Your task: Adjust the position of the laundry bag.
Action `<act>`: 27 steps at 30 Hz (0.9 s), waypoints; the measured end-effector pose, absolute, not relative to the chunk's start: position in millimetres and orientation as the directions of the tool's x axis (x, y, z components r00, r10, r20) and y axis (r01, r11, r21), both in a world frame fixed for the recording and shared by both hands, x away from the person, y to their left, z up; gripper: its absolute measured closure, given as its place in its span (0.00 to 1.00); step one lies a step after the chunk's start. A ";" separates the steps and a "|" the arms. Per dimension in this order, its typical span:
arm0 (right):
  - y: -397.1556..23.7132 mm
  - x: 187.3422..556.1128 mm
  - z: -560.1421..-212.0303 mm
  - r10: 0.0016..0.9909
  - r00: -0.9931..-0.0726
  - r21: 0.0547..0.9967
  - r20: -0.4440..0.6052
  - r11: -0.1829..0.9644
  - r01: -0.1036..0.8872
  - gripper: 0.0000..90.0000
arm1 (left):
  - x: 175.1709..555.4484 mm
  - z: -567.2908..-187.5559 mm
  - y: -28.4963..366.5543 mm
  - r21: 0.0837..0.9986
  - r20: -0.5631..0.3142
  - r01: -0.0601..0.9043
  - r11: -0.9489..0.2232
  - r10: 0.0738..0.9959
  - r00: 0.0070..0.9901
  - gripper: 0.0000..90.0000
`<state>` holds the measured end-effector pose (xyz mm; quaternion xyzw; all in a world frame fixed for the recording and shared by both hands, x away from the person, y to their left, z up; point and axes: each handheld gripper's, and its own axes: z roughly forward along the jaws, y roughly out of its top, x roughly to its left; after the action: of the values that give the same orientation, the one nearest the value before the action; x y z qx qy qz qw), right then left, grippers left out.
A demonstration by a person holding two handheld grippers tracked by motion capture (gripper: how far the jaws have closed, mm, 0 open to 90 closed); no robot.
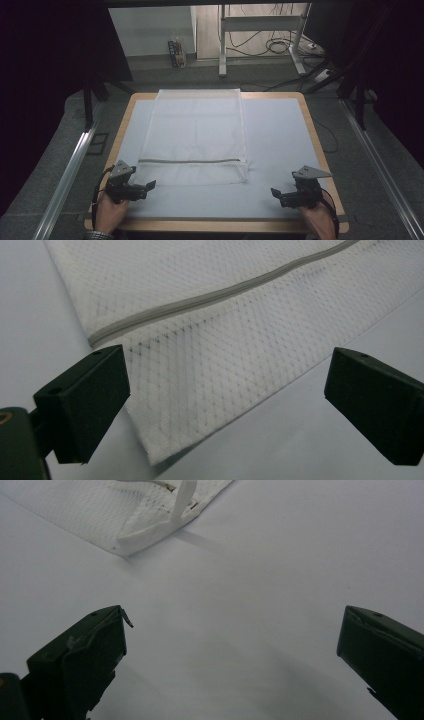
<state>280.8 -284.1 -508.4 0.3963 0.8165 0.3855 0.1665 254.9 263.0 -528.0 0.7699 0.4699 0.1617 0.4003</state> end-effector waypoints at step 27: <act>-276.7 282.8 -509.5 0.750 -0.661 0.773 0.030 0.402 0.491 0.00 | 253.2 -527.4 260.1 0.753 -0.166 0.613 -0.240 0.832 0.529 0.02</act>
<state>282.8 -276.7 -509.5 0.3777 0.8211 0.3953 0.1638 253.2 260.1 -527.4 0.7756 0.4660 0.1358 0.4036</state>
